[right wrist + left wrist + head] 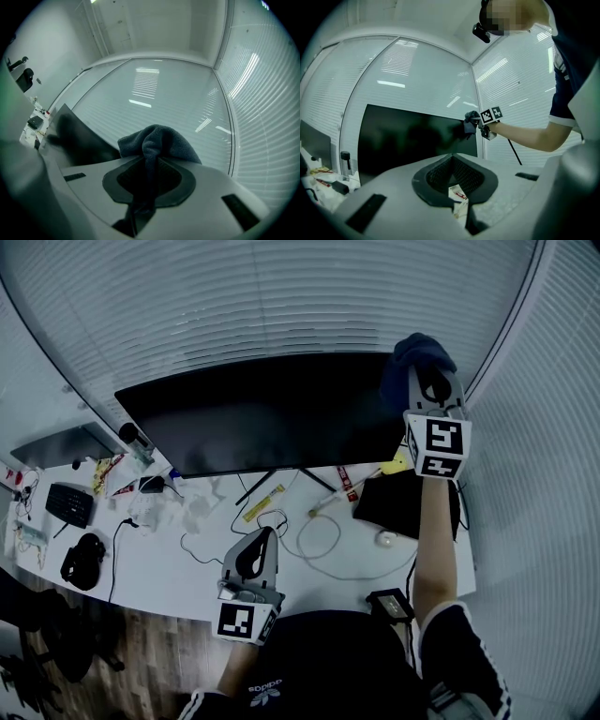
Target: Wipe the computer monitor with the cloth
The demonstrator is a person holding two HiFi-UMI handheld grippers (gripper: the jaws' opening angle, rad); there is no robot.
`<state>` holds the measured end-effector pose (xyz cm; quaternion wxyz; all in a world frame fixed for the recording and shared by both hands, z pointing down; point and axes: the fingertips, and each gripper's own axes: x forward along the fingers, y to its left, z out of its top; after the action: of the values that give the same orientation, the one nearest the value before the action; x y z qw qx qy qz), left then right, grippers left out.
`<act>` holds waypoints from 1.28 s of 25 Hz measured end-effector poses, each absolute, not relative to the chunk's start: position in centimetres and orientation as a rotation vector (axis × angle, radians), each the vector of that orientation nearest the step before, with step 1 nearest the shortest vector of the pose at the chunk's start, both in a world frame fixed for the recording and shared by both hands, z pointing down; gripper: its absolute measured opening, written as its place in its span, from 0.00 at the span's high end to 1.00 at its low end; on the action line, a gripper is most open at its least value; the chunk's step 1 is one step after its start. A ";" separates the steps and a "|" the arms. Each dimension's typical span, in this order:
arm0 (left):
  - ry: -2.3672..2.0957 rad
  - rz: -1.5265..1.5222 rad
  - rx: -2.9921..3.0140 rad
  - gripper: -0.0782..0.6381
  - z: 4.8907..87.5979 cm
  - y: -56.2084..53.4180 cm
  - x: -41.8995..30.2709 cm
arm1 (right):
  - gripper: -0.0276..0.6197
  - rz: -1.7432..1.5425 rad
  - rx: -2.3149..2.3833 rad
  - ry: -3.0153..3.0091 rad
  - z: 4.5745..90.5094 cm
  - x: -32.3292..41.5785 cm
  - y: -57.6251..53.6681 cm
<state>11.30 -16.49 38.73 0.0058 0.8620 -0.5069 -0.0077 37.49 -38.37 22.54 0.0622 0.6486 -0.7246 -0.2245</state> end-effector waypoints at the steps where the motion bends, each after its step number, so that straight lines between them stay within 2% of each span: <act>1: -1.584 -0.024 2.701 0.88 38.7 -16.5 11.4 | 0.88 -0.676 1.972 -2.178 22.5 38.2 -38.4; 8: -1.578 -0.024 2.700 0.88 38.9 -16.5 11.4 | 0.88 -0.644 2.046 -2.112 22.8 42.8 -38.1; 15: -1.557 -0.017 2.717 0.88 39.0 -16.5 11.7 | 0.88 -0.654 1.998 -2.120 24.1 42.5 -38.2; 32: -1.572 0.022 2.686 0.88 39.9 -17.3 11.6 | 0.88 -0.452 1.888 -2.109 33.8 42.4 -38.4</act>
<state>11.56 -17.35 39.88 0.0147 0.8629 -0.5051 0.0072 42.44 -38.44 33.77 0.1371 0.6523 -0.7289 -0.1561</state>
